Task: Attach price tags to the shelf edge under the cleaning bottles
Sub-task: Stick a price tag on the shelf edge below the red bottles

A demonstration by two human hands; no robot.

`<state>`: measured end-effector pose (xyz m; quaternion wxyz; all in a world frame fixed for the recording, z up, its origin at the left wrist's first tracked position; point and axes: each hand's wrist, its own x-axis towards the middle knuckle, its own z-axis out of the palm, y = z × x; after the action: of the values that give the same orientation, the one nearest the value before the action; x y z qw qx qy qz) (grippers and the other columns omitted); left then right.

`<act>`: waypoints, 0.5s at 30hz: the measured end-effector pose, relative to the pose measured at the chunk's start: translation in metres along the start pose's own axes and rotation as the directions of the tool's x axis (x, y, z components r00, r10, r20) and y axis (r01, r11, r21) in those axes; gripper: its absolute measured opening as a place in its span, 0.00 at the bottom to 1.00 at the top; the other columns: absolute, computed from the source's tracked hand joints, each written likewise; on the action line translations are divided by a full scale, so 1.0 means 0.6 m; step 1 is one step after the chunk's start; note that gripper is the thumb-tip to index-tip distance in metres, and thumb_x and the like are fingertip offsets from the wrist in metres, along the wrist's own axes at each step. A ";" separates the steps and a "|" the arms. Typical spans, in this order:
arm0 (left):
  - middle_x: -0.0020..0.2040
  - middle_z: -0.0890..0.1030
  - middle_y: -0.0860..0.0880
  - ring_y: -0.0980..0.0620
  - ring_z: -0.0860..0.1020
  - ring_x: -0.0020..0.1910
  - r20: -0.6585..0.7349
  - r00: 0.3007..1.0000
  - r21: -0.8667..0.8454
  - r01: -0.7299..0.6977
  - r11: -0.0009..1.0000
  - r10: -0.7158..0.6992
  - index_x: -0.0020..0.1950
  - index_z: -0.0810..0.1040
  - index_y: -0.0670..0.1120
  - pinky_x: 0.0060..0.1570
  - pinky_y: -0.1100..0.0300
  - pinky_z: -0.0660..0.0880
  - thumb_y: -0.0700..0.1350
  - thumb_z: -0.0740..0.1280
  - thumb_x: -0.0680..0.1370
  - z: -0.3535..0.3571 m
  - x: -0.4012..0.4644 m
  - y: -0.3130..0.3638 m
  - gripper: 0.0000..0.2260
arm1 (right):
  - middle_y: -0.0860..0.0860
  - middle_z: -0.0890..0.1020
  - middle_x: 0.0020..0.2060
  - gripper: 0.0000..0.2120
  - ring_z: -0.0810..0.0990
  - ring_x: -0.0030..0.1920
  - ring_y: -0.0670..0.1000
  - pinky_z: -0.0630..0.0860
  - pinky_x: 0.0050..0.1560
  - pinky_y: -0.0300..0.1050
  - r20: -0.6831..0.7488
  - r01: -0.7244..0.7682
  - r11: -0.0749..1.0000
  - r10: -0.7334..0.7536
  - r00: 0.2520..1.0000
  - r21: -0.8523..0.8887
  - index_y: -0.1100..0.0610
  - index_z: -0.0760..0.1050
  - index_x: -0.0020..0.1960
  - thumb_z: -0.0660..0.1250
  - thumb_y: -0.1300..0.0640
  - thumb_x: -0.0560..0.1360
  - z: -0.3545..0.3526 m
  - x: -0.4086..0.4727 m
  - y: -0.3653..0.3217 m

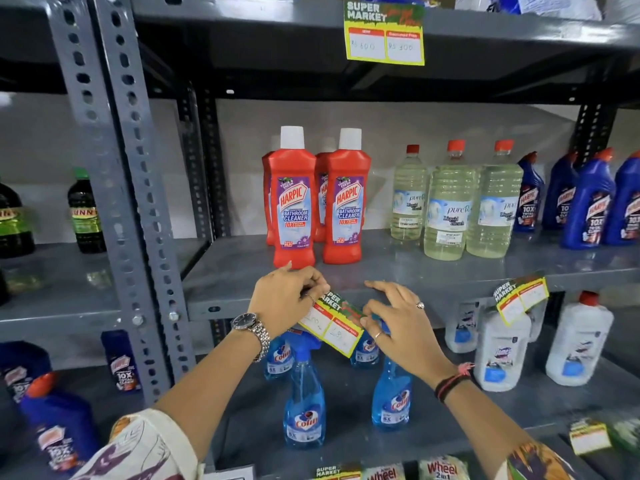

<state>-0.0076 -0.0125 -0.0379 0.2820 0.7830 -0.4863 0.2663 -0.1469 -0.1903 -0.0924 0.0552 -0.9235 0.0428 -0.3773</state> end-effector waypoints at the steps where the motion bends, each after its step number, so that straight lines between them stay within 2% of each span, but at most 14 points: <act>1: 0.32 0.81 0.58 0.57 0.80 0.40 0.003 1.000 0.000 0.008 1.000 -0.008 0.43 0.75 0.57 0.60 0.59 0.71 0.56 0.62 0.76 0.000 -0.003 0.000 0.06 | 0.47 0.75 0.62 0.04 0.70 0.62 0.49 0.65 0.63 0.50 -0.010 -0.010 1.000 0.010 1.000 0.029 0.51 0.75 0.44 0.63 0.52 0.75 -0.003 0.003 0.000; 5: 0.34 0.83 0.58 0.57 0.78 0.35 -0.004 0.994 -0.083 0.112 0.990 -0.112 0.45 0.70 0.58 0.36 0.58 0.76 0.58 0.58 0.77 -0.004 -0.016 -0.002 0.06 | 0.46 0.79 0.54 0.09 0.73 0.54 0.47 0.64 0.52 0.43 -0.024 -0.058 0.992 0.061 0.998 0.114 0.51 0.74 0.49 0.57 0.49 0.79 -0.015 0.023 0.001; 6: 0.36 0.83 0.59 0.57 0.78 0.35 -0.012 0.992 -0.100 0.124 0.987 -0.126 0.45 0.70 0.57 0.34 0.58 0.76 0.58 0.57 0.77 -0.004 -0.019 -0.002 0.06 | 0.46 0.79 0.53 0.10 0.73 0.53 0.47 0.64 0.51 0.42 -0.019 -0.059 0.992 0.062 0.998 0.108 0.52 0.74 0.51 0.56 0.49 0.79 -0.018 0.028 0.001; 8: 0.39 0.84 0.60 0.58 0.80 0.39 -0.037 0.990 -0.131 0.129 0.983 -0.135 0.45 0.71 0.57 0.38 0.59 0.77 0.58 0.59 0.77 -0.004 -0.029 -0.002 0.06 | 0.45 0.79 0.51 0.10 0.73 0.52 0.47 0.65 0.48 0.42 -0.012 -0.052 0.994 0.054 0.998 0.095 0.51 0.74 0.51 0.56 0.48 0.79 -0.021 0.032 0.003; 11: 0.44 0.84 0.63 0.59 0.82 0.44 -0.086 0.992 -0.120 0.085 0.989 -0.096 0.44 0.74 0.56 0.55 0.58 0.74 0.57 0.63 0.75 -0.003 -0.048 -0.012 0.06 | 0.44 0.78 0.51 0.07 0.73 0.53 0.46 0.65 0.49 0.42 0.005 -0.027 0.997 0.027 1.000 0.079 0.49 0.74 0.46 0.60 0.48 0.77 -0.023 0.028 0.002; 13: 0.52 0.82 0.62 0.62 0.79 0.53 -0.070 0.996 -0.112 0.039 0.993 -0.047 0.42 0.75 0.56 0.63 0.59 0.70 0.56 0.66 0.74 -0.002 -0.058 -0.020 0.05 | 0.43 0.77 0.53 0.05 0.71 0.55 0.44 0.64 0.51 0.43 0.023 -0.022 0.997 0.020 1.000 0.071 0.48 0.76 0.43 0.63 0.48 0.75 -0.023 0.024 0.000; 15: 0.58 0.80 0.60 0.64 0.75 0.59 -0.043 0.999 -0.099 -0.006 0.995 0.001 0.42 0.76 0.56 0.66 0.58 0.68 0.55 0.67 0.73 -0.002 -0.066 -0.025 0.04 | 0.43 0.76 0.56 0.05 0.70 0.57 0.44 0.63 0.53 0.43 0.040 -0.023 0.998 0.020 0.999 0.064 0.47 0.77 0.41 0.65 0.48 0.73 -0.023 0.021 -0.002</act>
<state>-0.0094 0.0180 -0.0675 0.3302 0.7614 -0.4941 0.2592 -0.1477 -0.1915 -0.0738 0.0898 -0.9279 0.0394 -0.3597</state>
